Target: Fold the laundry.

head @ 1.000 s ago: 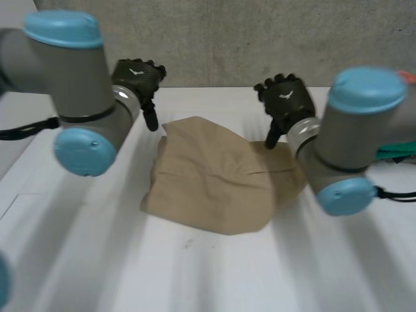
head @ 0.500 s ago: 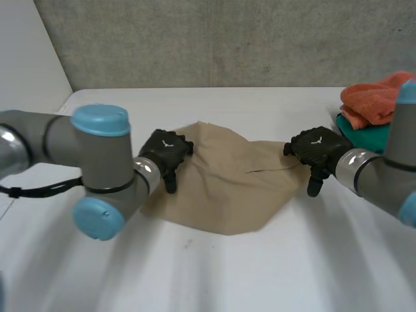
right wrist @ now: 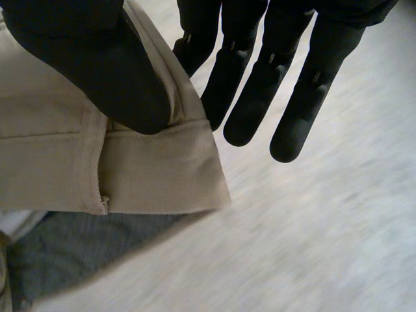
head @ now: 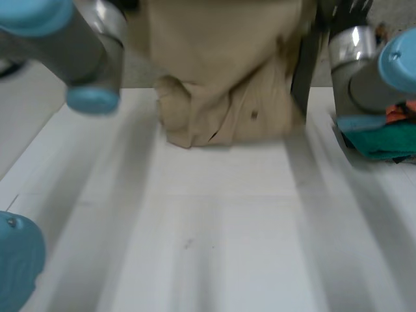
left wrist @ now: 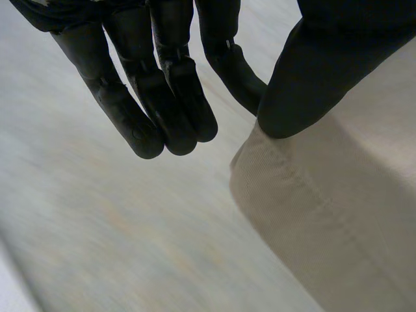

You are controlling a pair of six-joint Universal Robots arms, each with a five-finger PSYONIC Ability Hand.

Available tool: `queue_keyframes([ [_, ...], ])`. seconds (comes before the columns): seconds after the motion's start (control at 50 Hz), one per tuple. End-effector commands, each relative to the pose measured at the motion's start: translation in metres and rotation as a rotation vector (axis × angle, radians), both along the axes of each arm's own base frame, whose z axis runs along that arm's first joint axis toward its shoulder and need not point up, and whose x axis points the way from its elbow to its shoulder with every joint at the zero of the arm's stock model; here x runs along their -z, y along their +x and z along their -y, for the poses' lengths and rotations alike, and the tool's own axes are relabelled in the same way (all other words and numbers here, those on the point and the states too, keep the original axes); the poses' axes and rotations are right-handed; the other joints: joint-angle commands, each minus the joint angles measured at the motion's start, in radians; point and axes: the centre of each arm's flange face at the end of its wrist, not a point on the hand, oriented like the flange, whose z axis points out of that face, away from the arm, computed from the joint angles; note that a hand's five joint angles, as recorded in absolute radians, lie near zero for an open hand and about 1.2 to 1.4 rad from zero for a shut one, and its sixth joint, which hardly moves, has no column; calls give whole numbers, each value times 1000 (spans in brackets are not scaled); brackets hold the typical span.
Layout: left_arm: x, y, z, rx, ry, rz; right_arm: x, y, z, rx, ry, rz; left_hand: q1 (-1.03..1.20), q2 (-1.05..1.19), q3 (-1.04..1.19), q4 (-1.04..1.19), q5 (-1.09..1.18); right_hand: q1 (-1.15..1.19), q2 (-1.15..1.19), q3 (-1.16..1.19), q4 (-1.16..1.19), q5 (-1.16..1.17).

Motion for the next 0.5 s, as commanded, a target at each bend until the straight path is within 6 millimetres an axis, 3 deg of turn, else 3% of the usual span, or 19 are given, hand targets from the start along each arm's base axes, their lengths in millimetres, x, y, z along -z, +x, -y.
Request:
queue_keyframes([
  [0.02,-46,12,-16,68,-103,-94,-46,8,-13,-82,-70,61,265,201,211,204,235,283,220,209,202,208],
  [0.08,-16,14,-7,53,5,-48,-23,21,-21,-158,71,-23,265,201,211,204,235,283,220,209,202,208],
  [0.16,36,19,4,13,175,19,38,29,-30,-199,332,-149,265,201,211,204,235,283,220,209,202,208],
  [0.18,61,21,3,1,253,52,69,26,-36,-183,466,-205,265,201,211,204,235,283,220,209,202,208],
  [0.22,85,22,-2,-1,333,87,96,19,-44,-157,586,-255,265,201,211,204,235,283,220,209,202,208],
  [0.24,109,25,-9,-2,415,127,120,10,-54,-127,696,-304,265,201,211,204,235,283,220,209,202,208],
  [0.3,145,28,-25,4,532,201,149,-4,-71,-87,830,-376,265,201,211,204,235,283,220,209,202,208],
  [0.32,162,30,-38,15,596,248,162,-12,-81,-69,888,-414,265,201,211,204,235,283,220,209,202,208],
  [0.38,184,35,-61,34,693,327,170,-21,-96,-53,950,-458,265,201,211,204,235,283,220,209,202,208],
  [0.4,193,40,-77,48,748,378,173,-27,-107,-53,987,-486,265,201,211,204,235,283,220,209,202,208],
  [0.46,201,47,-103,62,820,458,168,-35,-125,-55,1039,-527,265,201,211,204,235,283,220,209,202,208],
  [0.5,203,54,-130,73,880,545,157,-43,-140,-61,1083,-563,265,201,211,204,235,283,220,209,202,208],
])
